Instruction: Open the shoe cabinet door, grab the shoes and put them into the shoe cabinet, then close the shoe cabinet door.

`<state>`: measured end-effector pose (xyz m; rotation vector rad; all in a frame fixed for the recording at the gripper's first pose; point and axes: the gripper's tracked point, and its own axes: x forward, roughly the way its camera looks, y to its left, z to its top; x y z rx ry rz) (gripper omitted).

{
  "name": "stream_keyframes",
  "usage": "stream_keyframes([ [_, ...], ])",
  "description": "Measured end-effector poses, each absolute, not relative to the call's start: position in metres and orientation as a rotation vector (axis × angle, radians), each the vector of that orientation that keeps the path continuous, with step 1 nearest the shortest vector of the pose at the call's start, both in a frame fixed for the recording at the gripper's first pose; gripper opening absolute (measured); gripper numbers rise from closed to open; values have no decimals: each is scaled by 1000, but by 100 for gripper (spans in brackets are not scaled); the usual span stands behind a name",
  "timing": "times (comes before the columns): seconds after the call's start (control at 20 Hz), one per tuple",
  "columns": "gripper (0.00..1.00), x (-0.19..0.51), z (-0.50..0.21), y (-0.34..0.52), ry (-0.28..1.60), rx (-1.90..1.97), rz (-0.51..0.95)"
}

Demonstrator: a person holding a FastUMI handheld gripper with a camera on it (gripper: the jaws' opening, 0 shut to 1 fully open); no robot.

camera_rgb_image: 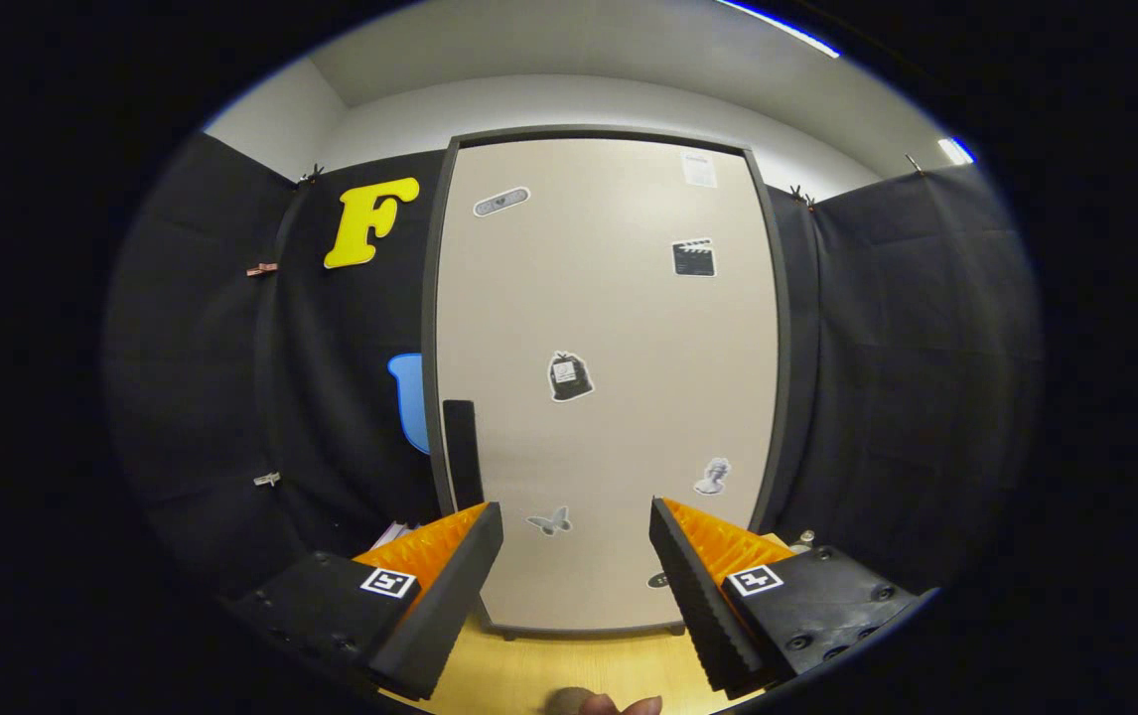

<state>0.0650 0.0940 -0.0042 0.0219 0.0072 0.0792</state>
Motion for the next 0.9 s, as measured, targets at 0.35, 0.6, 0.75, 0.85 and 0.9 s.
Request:
stream_keyframes([
  [0.35, 98, 126, -19, 154, 30, 73, 125],
  [0.6, 98, 165, -32, 180, 47, 54, 127],
  [0.75, 96, 182, -36, 188, 51, 45, 120],
  [0.85, 88, 190, -38, 194, 60, 56, 114],
  [0.9, 81, 193, -37, 198, 51, 63, 117],
])
